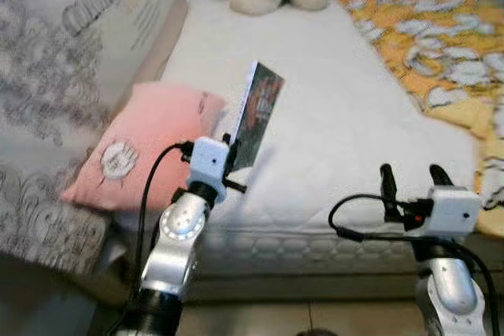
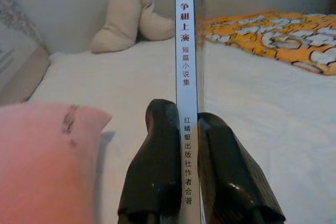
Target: Clean up the room
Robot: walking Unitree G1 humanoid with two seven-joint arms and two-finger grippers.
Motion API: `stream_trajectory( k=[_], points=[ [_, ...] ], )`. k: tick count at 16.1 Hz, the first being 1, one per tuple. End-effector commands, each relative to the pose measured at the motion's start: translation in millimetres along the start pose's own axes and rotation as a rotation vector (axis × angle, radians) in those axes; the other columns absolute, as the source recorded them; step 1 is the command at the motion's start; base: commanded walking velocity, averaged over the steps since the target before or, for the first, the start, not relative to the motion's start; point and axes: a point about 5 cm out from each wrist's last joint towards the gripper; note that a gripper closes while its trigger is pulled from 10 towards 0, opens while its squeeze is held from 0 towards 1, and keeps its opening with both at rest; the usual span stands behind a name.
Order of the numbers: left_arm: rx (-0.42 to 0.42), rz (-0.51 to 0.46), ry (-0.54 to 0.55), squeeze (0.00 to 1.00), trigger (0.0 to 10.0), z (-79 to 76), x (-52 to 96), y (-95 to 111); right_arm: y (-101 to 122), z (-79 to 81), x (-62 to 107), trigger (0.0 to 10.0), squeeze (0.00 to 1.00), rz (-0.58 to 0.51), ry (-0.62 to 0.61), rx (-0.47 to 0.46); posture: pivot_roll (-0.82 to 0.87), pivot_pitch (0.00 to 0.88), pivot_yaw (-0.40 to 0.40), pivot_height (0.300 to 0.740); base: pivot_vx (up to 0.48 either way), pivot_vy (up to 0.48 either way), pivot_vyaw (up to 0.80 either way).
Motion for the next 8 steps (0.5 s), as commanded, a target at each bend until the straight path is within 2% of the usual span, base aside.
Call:
stream_trajectory(
  k=[1, 5, 8],
  points=[
    [-0.011, -0.035, -0.009, 0.00, 10.0, -6.1, -5.5, 8.9, -1.7, 1.6, -3.4, 10.0, 0.00, 0.000, 0.017, 0.014, -0.20, 0.000, 0.049, 0.740, 0.480, 0.000, 0.00],
    [0.026, 0.005, -0.013, 0.00, 10.0, -11.7, -7.7, 3.2, -3.1, 5.1, -4.4, 10.0, 0.00, 0.002, 0.034, 0.016, -0.21, 0.000, 0.053, 0.740, 0.480, 0.000, 0.00],
    [0.056, 0.035, 0.025, 0.00, 10.0, -3.2, -20.3, 1.6, -4.4, 7.8, -2.0, 10.0, 0.00, 0.014, 0.073, -0.002, -0.23, 0.000, 0.041, 0.740, 0.395, 0.000, 0.00]
  ],
)
Point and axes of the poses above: a point about 5 cm out from each wrist's last joint towards the gripper, its own x axis pointing back from the gripper into the wrist, its own y axis along the axis of the wrist's last joint, z = x × y, and after that the axes turned 14 degrees about x, right-handed
